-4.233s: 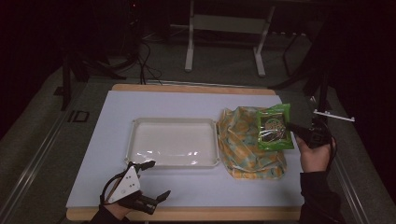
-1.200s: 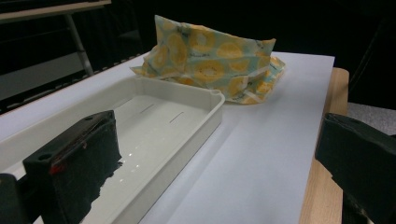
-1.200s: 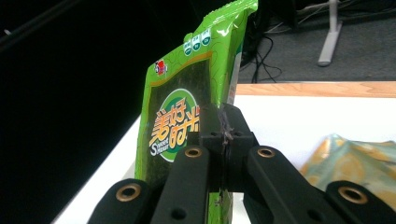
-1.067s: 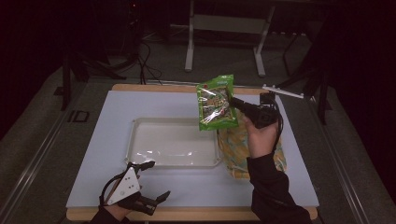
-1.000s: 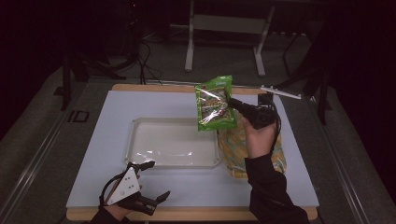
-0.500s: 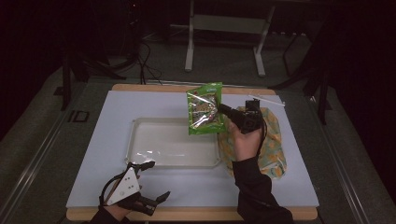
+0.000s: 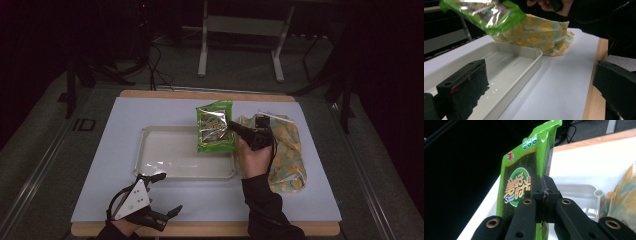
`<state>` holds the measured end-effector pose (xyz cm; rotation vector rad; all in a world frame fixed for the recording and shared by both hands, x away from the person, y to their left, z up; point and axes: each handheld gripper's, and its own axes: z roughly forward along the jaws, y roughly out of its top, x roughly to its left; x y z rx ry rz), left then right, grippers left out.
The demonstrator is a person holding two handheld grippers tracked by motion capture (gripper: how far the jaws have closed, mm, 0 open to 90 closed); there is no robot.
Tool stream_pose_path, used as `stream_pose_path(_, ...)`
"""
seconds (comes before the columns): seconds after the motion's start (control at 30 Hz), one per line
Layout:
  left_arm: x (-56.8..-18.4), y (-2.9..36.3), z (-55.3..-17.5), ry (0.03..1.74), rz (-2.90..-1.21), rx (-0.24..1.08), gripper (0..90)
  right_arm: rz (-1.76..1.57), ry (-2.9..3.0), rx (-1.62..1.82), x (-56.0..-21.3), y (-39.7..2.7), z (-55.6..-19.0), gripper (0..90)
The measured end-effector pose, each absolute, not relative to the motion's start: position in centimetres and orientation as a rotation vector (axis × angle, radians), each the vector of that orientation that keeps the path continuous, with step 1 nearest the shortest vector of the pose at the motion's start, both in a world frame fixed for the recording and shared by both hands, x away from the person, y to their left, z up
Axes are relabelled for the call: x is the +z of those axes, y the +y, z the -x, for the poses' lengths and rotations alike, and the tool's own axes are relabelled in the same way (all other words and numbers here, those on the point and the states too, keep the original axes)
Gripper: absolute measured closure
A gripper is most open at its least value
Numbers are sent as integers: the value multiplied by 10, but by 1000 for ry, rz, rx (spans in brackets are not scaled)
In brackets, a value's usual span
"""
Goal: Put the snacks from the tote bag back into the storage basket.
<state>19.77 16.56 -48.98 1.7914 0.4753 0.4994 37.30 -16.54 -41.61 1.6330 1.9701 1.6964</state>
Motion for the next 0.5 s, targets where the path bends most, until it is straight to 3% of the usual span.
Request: stream_pose_path(0.5,-490,165,-197,470,-1794,497,4,-1708,2001,1641,-457,-156,-374,893)
